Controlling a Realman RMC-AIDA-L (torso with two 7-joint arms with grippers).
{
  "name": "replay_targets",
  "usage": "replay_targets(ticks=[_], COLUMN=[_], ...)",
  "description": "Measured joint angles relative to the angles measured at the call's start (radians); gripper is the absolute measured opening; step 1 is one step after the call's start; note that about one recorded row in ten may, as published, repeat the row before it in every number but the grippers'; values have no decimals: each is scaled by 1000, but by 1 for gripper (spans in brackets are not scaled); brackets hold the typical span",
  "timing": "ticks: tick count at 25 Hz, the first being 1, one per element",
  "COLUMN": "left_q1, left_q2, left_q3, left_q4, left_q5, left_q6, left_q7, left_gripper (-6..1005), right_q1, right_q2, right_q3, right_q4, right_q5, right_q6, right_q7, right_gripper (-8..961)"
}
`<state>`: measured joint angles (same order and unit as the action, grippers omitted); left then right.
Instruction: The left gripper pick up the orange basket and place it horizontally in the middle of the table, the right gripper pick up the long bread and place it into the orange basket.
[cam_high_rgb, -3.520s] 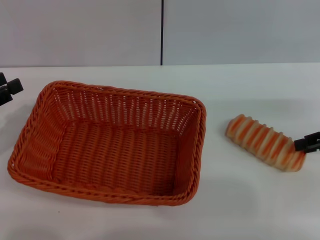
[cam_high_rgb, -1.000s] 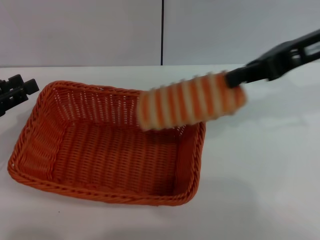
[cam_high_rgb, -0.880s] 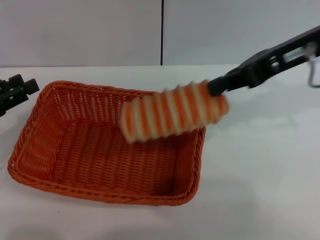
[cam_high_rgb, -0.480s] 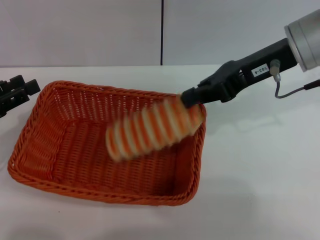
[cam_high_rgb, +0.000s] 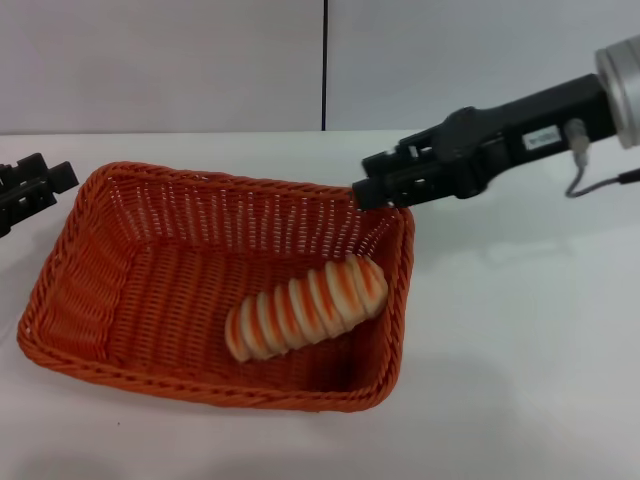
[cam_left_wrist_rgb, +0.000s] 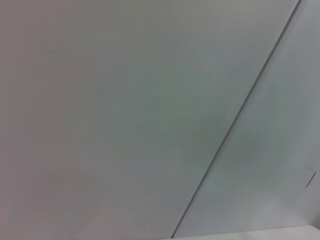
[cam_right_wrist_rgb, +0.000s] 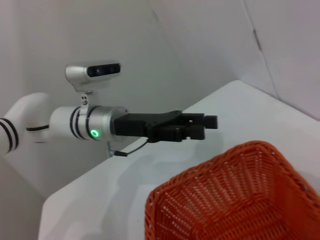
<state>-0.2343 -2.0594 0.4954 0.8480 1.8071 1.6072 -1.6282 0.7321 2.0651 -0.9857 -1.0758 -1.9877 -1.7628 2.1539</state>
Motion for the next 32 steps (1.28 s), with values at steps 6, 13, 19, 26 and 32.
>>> replay_targets(ticks=[6,13,19,26,32], left_q1=[5,18,58,101,132], left_q2=[0,1,1,-2,-5], left_q3=[-17,-57,-207,-371,-555], left_q4=[-3,-60,-251,-422,-597], left_q5=[-1,-38,-130,-169,-172], left_q6=[-3,6,22,71,77], left_q7=[31,170,469,763,990], left_gripper=[604,604,604,604,604], right_q1=[-182,-415,-493,-519,-518], right_q2=[11,14,11,11,11], right_q3=[5,109,269,477,581], right_q4=[-204,-158,176,568,785], right_q5=[36,285,514,688,794], right_q6=[31,82,60,43,31], right_q7=[-25,-349,-737,-1233,-1470], right_gripper=[501,535,535,535,535])
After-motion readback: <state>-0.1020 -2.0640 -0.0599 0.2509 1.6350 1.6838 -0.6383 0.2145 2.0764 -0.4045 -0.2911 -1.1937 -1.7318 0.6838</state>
